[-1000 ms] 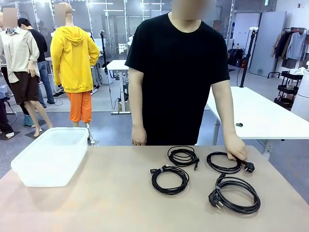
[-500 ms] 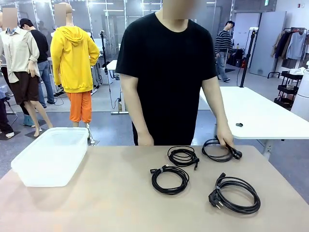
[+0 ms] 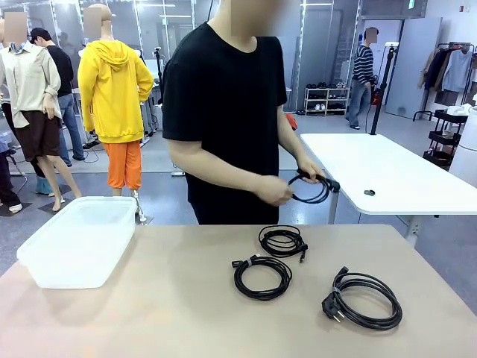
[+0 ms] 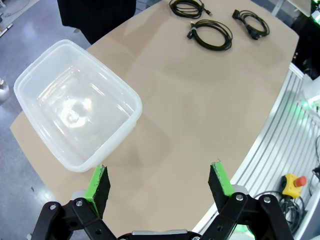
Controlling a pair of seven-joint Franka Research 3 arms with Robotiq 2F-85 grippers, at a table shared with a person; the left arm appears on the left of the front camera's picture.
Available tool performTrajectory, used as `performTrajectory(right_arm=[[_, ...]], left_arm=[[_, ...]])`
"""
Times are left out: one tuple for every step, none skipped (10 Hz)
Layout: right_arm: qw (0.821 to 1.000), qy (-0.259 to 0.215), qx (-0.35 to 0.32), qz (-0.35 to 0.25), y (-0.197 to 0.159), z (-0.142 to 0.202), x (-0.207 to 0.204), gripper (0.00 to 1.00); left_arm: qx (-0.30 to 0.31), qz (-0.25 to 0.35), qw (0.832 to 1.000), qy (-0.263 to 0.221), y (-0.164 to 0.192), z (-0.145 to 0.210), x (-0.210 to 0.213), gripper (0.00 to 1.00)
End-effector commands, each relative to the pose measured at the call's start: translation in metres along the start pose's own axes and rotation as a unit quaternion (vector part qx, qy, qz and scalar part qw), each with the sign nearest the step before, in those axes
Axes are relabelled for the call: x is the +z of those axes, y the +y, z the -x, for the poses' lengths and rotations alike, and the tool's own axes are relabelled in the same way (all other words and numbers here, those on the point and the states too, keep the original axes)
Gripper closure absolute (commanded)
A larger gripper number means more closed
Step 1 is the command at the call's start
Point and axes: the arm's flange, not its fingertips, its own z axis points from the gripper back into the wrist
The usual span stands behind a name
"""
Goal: Organize and store the cables.
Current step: Place the Power Cable into the Organizing box.
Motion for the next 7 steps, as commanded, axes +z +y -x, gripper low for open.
performTrajectory(right_arm=[[1.000, -0.004, 0.007, -0.001, -0.001, 0.000, 0.000, 0.00], [1.000, -0.004, 0.007, -0.001, -0.001, 0.000, 0.000, 0.00], [1.000, -0.004, 0.007, -0.001, -0.001, 0.000, 0.000, 0.00], [1.000, 0.000, 0.000, 0.000, 0.000, 0.000, 0.000, 0.00], [0.998, 0.017, -0.054, 0.016, 0.005, -0.020, -0.003, 0.00], [0.996, 0.039, -0.070, 0.024, 0.015, -0.037, -0.008, 0.00], [0.995, 0.065, -0.066, 0.026, 0.026, -0.056, -0.014, 0.00]], left_arm=[[-0.007, 0.003, 1.000, 0.000, 0.000, 0.000, -0.001, 0.00], [-0.007, 0.003, 1.000, 0.000, 0.000, 0.000, -0.001, 0.00], [-0.007, 0.003, 1.000, 0.000, 0.000, 0.000, -0.001, 0.00], [-0.007, 0.003, 1.000, 0.000, 0.000, 0.000, -0.001, 0.00], [-0.007, 0.003, 1.000, 0.000, 0.000, 0.000, -0.001, 0.00], [-0.007, 0.003, 1.000, 0.000, 0.000, 0.000, -0.001, 0.00], [-0.007, 0.003, 1.000, 0.000, 0.000, 0.000, -0.001, 0.00]])
